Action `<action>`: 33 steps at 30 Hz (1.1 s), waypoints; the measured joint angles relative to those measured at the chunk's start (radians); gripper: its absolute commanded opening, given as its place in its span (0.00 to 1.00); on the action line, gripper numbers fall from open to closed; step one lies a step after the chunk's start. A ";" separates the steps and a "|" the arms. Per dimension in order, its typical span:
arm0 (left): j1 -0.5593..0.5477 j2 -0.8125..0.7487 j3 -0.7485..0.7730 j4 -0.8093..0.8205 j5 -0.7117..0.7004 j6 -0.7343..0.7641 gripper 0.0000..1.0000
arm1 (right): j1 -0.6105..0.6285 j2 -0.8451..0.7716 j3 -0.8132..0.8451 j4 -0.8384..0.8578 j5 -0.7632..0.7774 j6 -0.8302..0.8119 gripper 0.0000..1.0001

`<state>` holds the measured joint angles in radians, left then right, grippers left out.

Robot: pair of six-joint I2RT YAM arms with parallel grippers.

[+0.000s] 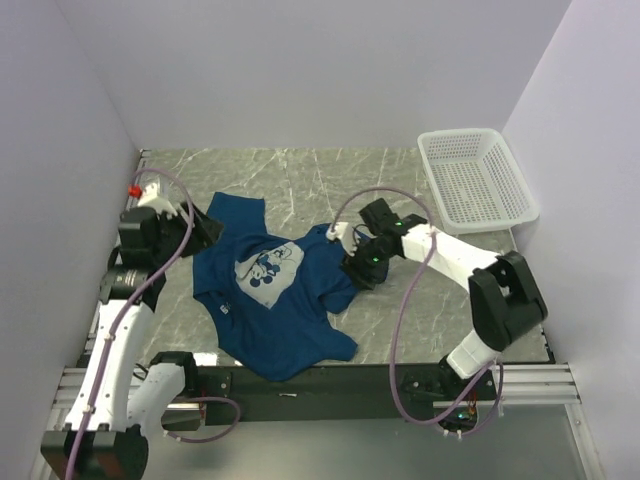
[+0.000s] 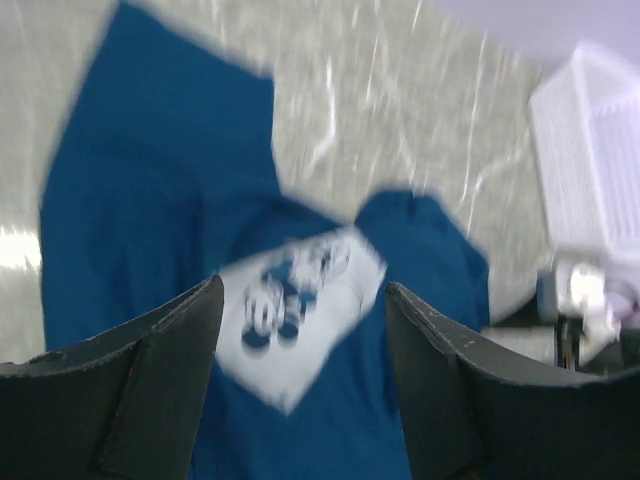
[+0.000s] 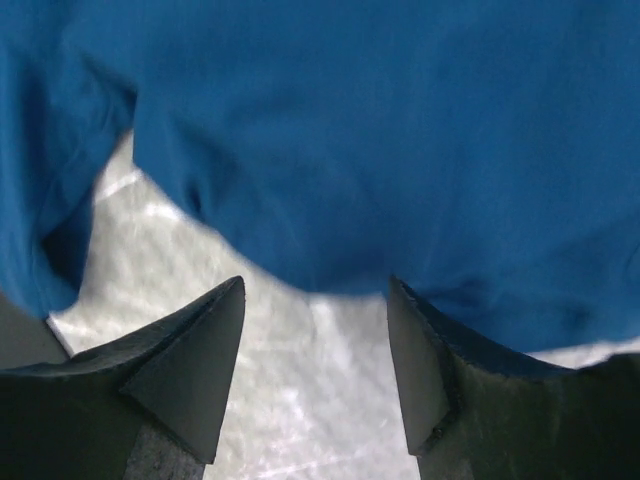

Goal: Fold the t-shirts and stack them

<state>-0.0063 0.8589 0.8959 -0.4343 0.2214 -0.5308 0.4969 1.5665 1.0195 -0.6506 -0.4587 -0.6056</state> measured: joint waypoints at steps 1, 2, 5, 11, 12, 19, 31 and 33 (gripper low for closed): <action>0.000 -0.022 -0.030 -0.014 0.011 -0.005 0.72 | 0.023 0.021 0.022 0.004 0.023 0.010 0.50; 0.000 -0.051 -0.063 -0.039 0.023 -0.013 0.73 | 0.042 0.046 0.046 0.004 0.049 0.018 0.38; 0.000 -0.146 -0.118 -0.098 0.048 -0.031 0.74 | 0.061 0.123 0.122 -0.006 0.106 0.034 0.00; 0.000 -0.283 -0.121 -0.138 0.092 -0.055 0.74 | 0.053 -0.042 0.149 -0.250 0.049 -0.164 0.00; 0.000 -0.290 -0.121 -0.145 0.101 -0.059 0.75 | 0.053 -0.158 0.119 -0.280 0.037 -0.214 0.00; 0.000 -0.317 -0.203 -0.097 0.222 -0.144 0.74 | 0.071 -0.839 -0.177 -0.485 0.044 -0.423 0.78; 0.000 -0.269 -0.262 -0.066 0.320 -0.200 0.74 | -0.104 -0.574 -0.208 -0.187 0.167 -0.101 0.81; 0.000 -0.266 -0.276 -0.064 0.324 -0.203 0.74 | -0.160 -0.385 -0.086 -0.091 0.104 0.012 0.80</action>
<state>-0.0063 0.5930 0.6197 -0.4980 0.5457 -0.7338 0.3370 1.1812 0.9333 -0.7414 -0.3550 -0.5934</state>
